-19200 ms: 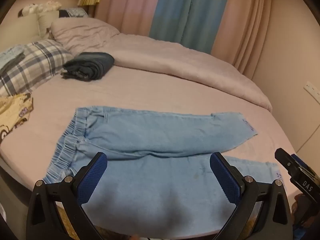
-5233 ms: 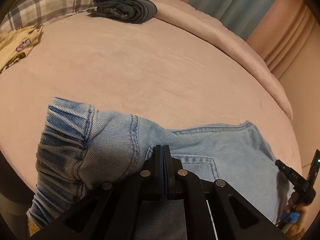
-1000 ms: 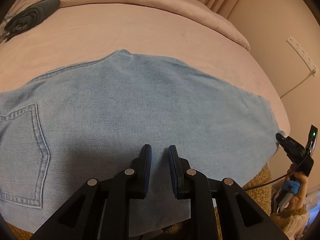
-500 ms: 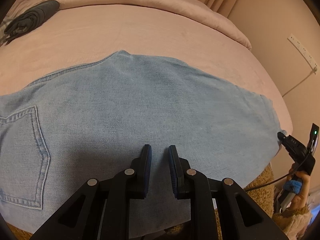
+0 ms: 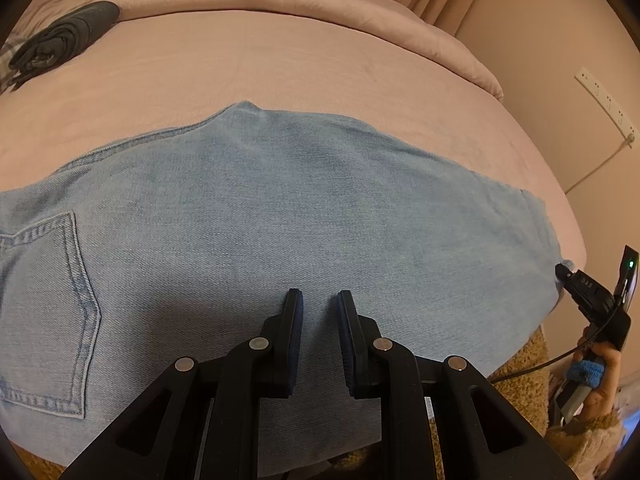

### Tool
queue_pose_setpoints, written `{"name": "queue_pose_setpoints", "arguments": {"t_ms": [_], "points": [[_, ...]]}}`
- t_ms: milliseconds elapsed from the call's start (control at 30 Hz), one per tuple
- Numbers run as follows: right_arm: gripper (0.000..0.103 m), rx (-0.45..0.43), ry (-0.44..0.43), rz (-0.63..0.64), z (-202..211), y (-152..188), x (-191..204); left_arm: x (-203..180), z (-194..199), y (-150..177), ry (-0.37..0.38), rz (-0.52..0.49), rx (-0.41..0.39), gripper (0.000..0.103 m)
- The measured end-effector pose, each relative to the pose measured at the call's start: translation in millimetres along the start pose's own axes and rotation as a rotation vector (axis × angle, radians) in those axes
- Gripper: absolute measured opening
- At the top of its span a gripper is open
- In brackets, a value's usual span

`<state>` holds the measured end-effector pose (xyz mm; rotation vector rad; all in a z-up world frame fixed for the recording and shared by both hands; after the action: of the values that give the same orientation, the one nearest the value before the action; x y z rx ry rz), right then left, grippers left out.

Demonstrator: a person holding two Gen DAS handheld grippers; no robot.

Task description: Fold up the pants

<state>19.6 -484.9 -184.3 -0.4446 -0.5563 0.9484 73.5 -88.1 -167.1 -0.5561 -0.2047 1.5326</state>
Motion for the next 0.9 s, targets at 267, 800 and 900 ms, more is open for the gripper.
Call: {"name": "queue_pose_setpoints", "arguments": {"t_ms": [267, 800, 900], "points": [[0.016, 0.001, -0.007, -0.003, 1, 1, -1, -1, 3, 0, -0.002, 0.015, 0.007, 0.02], [0.018, 0.006, -0.004, -0.002, 0, 1, 0, -45, -4, 13, 0.092, -0.092, 0.067, 0.02], [0.018, 0.007, -0.007, -0.008, -1, 0, 0, -46, -5, 13, 0.091, -0.086, 0.071, 0.02]]}}
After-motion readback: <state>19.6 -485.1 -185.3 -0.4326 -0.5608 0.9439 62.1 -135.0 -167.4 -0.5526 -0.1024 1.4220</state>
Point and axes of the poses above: each gripper's, at about its wrist camera, not at the fingertips, and z roughly against the way its jaws point, x to its left, y to its underside, the point moved 7 cm from there along -z, roughly the way its jaws point, and after that the axes turned 6 degrees about -y, right-handed, at the moved point
